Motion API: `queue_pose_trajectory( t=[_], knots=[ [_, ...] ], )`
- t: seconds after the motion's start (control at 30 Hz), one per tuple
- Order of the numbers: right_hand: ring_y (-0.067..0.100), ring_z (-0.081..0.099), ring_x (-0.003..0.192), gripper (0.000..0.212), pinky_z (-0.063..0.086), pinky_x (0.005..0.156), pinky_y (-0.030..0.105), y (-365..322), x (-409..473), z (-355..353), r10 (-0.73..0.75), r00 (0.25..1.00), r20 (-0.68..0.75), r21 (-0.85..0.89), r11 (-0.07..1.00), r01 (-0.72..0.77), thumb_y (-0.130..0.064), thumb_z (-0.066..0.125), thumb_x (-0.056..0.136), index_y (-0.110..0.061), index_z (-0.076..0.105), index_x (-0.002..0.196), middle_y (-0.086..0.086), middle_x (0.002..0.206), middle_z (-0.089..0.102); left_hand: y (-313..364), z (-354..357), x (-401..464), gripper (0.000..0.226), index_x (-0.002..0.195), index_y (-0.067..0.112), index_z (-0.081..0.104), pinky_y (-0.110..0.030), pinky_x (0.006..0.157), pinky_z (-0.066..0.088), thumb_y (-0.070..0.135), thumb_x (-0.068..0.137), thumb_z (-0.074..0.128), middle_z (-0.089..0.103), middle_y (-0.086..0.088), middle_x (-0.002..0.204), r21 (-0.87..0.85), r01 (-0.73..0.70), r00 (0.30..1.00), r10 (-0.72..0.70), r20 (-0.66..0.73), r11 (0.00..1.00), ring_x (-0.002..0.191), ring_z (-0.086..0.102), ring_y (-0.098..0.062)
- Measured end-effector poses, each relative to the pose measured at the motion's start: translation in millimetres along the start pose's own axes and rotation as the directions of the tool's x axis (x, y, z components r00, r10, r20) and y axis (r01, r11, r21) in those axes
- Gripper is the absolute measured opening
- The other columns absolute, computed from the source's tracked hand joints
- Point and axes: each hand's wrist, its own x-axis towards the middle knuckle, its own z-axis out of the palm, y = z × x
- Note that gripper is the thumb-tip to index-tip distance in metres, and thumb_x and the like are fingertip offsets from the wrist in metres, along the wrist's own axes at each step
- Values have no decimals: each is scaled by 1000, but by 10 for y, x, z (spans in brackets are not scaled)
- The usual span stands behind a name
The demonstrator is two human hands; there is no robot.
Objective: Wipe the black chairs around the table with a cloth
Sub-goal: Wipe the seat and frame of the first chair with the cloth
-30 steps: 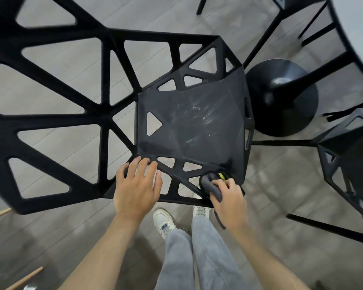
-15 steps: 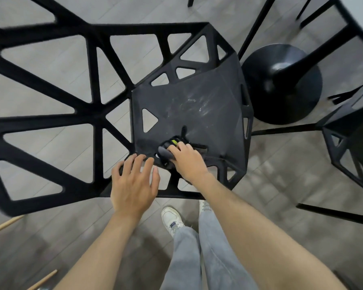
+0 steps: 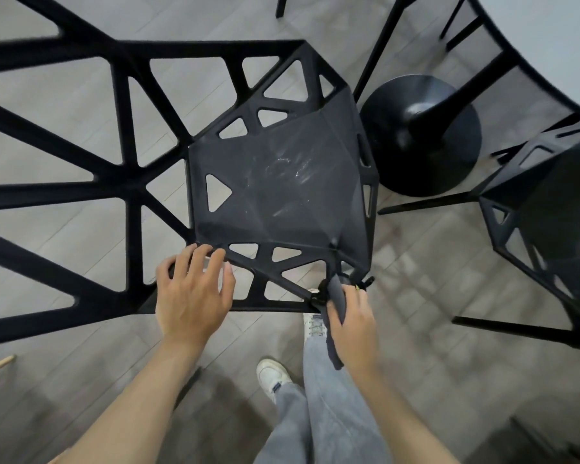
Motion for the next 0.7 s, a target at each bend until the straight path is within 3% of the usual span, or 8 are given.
queue_pose_trajectory(
  t=[0.17,0.27,0.37,0.43,0.6,0.7],
  knots=[
    [31,56,94,33,54,76,46,-28,816,-13,-174,976,-129,-277,952,133,-31,63,97,-12,59,123,9,109,59,-8,11,4,34,117,15,68,-46,97,38,33,107,41,68,-5,119,3,-6,999,6,-48,1000,118,62,-29],
    [34,54,96,29,53,75,48,22,1091,-72,-142,969,-201,-323,944,71,-25,66,95,-12,59,120,12,111,57,1,17,-10,35,117,15,68,-45,96,37,34,107,40,68,-4,118,-2,-10,999,9,-53,1000,117,61,-28],
    [34,53,99,28,51,77,47,20,959,-44,-19,971,-239,-201,979,-30,-26,64,97,-13,58,121,12,114,55,1,26,-14,35,118,15,67,-46,97,37,33,108,38,67,-3,119,-3,-8,998,8,-59,1000,118,60,-27],
    [33,54,103,30,49,81,44,5,690,-3,52,980,-191,-99,993,-72,-31,61,99,-14,58,124,11,117,55,-4,21,-16,36,118,15,67,-46,98,37,33,108,37,67,-4,119,-9,-8,998,8,-57,1000,118,60,-27],
    [26,57,104,31,48,82,37,-286,-55,1,-96,992,86,35,995,93,-41,53,102,-21,55,126,-2,116,55,4,5,-1,36,117,15,67,-46,98,37,34,108,37,67,-4,120,-6,0,999,0,-38,1000,119,59,-28],
    [26,57,106,29,50,82,40,-618,46,55,-141,984,107,-90,984,151,-42,51,103,-22,53,124,-2,117,57,-4,8,-8,36,117,15,67,-47,97,38,34,108,38,67,-5,120,-8,-7,999,7,-37,1000,119,60,-29]
  ],
)
